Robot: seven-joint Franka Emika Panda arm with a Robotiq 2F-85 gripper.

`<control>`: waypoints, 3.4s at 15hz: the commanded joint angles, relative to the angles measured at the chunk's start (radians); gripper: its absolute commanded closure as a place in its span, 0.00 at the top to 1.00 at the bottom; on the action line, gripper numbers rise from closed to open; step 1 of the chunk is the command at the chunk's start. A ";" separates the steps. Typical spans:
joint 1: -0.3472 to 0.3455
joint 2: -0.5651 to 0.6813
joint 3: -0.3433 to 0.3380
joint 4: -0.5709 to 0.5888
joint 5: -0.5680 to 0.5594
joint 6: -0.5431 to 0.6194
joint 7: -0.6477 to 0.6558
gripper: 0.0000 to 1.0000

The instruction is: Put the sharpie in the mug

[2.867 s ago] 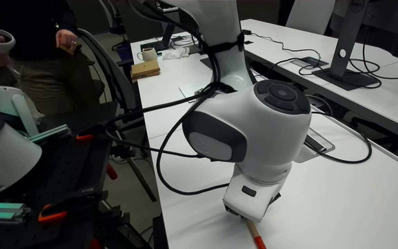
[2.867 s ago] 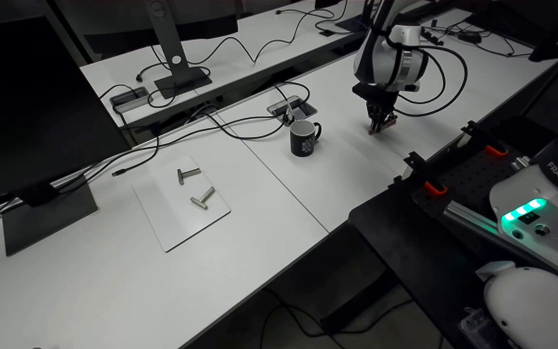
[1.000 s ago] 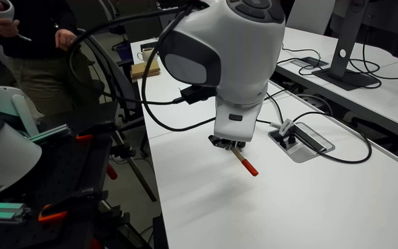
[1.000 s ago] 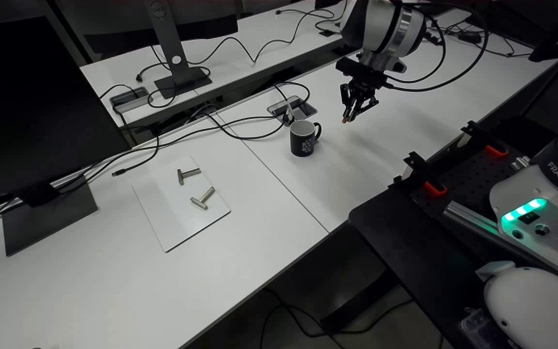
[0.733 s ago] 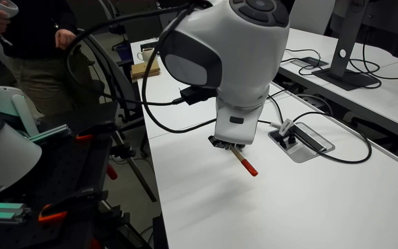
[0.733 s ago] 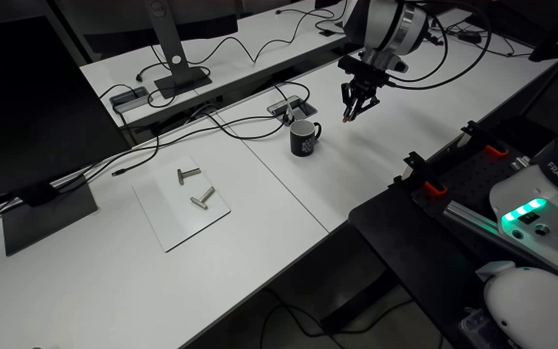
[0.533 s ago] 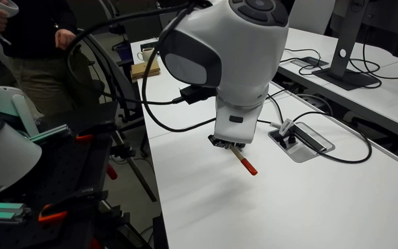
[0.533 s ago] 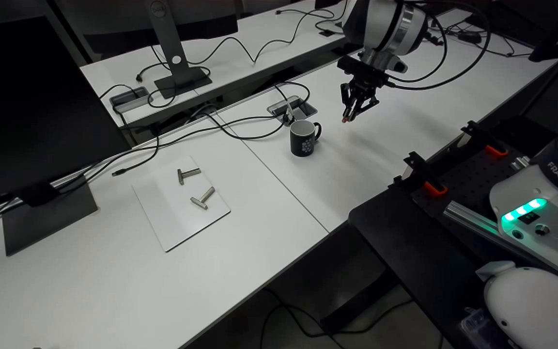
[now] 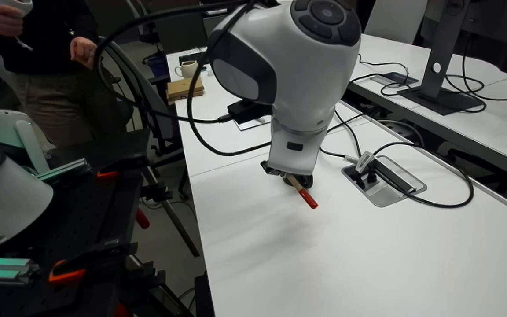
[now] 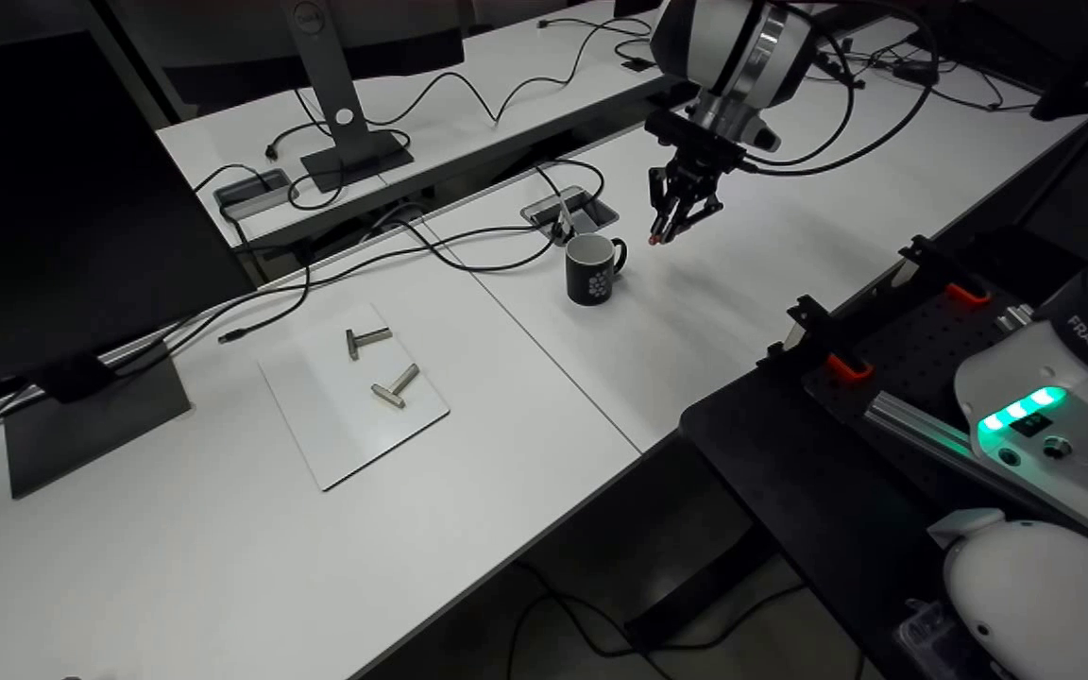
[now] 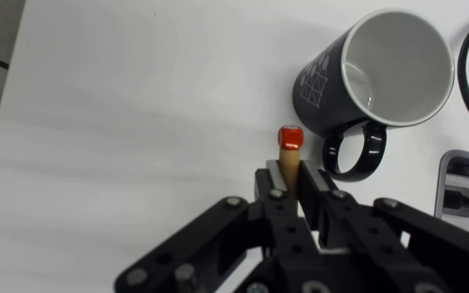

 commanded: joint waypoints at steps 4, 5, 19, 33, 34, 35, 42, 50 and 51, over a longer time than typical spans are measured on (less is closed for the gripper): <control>0.073 -0.024 -0.038 0.045 0.159 -0.112 -0.102 0.04; 0.082 -0.026 -0.044 0.051 0.178 -0.126 -0.107 0.04; 0.139 -0.058 -0.131 0.113 0.353 -0.529 -0.256 0.04; 0.220 -0.041 -0.200 0.125 0.347 -0.592 -0.246 0.04; 0.219 -0.039 -0.198 0.129 0.346 -0.610 -0.250 0.04; 0.219 -0.038 -0.196 0.133 0.345 -0.629 -0.255 0.04; 0.230 -0.033 -0.204 0.173 0.342 -0.710 -0.248 0.04; 0.227 0.038 -0.219 0.244 0.342 -0.819 -0.235 0.04; 0.228 0.049 -0.221 0.253 0.342 -0.827 -0.233 0.04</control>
